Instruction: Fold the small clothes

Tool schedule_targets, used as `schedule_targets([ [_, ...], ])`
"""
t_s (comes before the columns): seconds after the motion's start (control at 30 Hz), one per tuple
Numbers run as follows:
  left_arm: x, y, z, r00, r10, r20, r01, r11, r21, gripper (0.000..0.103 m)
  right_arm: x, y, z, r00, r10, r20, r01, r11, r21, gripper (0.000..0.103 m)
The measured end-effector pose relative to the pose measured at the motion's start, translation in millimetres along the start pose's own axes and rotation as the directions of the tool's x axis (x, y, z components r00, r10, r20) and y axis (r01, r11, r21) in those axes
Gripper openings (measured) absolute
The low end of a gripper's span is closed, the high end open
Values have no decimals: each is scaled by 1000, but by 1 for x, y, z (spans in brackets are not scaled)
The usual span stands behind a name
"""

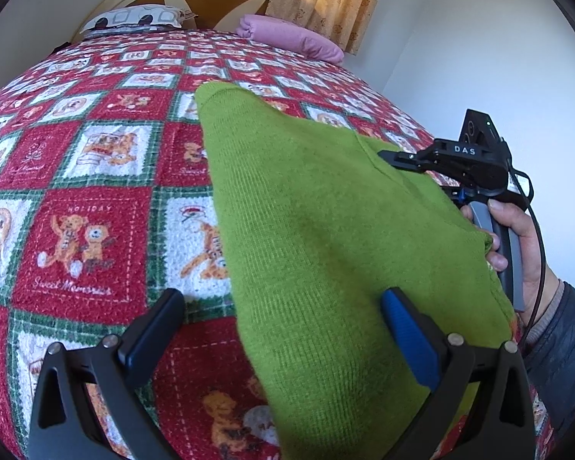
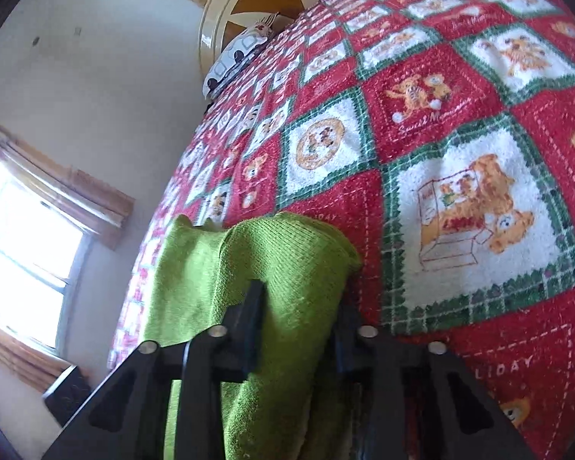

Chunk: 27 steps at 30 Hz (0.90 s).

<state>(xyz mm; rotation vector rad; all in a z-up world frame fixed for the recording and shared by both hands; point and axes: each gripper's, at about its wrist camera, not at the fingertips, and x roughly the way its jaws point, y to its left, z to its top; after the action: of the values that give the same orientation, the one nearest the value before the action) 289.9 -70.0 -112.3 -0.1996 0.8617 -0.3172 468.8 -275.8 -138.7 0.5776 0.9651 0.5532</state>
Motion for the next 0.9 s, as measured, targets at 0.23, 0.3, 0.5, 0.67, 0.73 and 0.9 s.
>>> schedule_targets([
  [0.23, 2, -8, 1, 1000, 12, -16, -12, 999, 32, 103, -2, 9, 0, 996, -89, 29, 90, 996, -15, 22],
  [0.3, 0, -12, 2, 999, -23, -27, 24, 999, 42, 83, -9, 17, -3, 995, -86, 47, 88, 996, -31, 21],
  [0.5, -13, -23, 4, 999, -16, -28, 18, 997, 72, 53, -41, 50, -11, 990, -54, 128, 66, 994, -89, 19],
  [0.67, -33, -38, 9, 999, 33, 4, -33, 991, 130, 42, -66, 77, -21, 982, -66, 180, 90, 987, -130, 19],
  [0.73, -45, -43, 9, 999, 30, 32, -34, 987, 154, 42, -74, 81, -24, 980, -55, 190, 80, 989, -127, 19],
  [0.9, -68, -50, 9, 998, 15, 54, -25, 982, 185, 41, -87, 93, -36, 980, -47, 191, 70, 991, -117, 19],
])
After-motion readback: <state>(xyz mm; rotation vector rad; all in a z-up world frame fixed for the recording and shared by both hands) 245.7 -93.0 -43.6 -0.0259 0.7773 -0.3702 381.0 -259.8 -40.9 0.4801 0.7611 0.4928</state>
